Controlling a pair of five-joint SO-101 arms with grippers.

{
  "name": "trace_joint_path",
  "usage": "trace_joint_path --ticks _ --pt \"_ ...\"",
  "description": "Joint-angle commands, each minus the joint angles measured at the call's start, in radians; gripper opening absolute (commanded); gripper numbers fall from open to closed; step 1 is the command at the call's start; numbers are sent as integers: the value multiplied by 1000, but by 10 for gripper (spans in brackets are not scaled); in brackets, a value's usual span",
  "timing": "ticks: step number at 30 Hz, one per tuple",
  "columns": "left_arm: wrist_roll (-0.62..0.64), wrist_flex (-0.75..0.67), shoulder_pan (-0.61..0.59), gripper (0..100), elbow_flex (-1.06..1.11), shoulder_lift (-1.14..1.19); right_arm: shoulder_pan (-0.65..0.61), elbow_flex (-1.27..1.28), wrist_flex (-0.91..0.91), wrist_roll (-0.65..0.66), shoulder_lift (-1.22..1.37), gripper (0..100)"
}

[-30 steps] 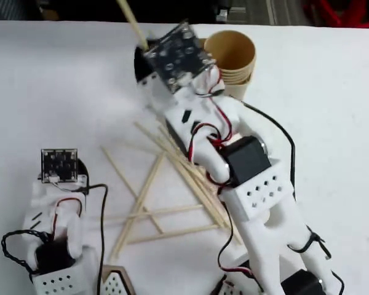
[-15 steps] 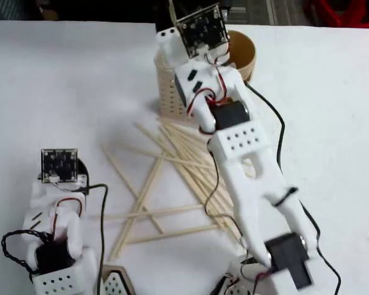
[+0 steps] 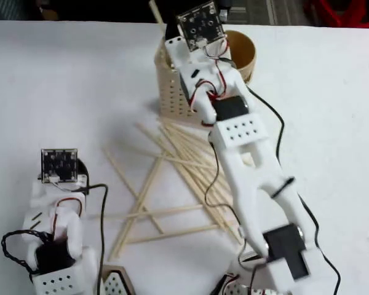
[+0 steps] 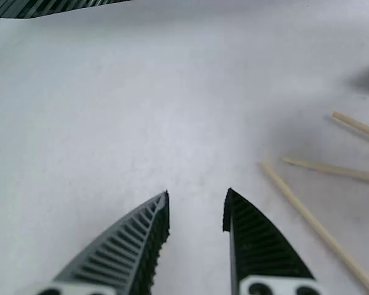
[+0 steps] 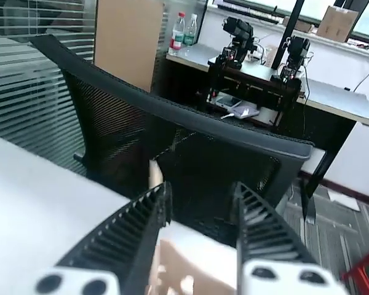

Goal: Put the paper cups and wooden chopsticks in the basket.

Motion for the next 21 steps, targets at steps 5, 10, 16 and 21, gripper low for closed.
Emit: trace_joint_path --ticks 5,10,16,21 --pt "3 -21 -5 161 -11 -8 2 -9 524 -6 -274 159" --pt "3 -21 -5 161 -11 -8 2 -9 839 2 -344 159" --pt "3 -21 -5 161 -11 -8 -13 43 1119 92 -351 159" --pt "2 -21 -5 161 -11 -8 -99 252 1155 176 -351 159"
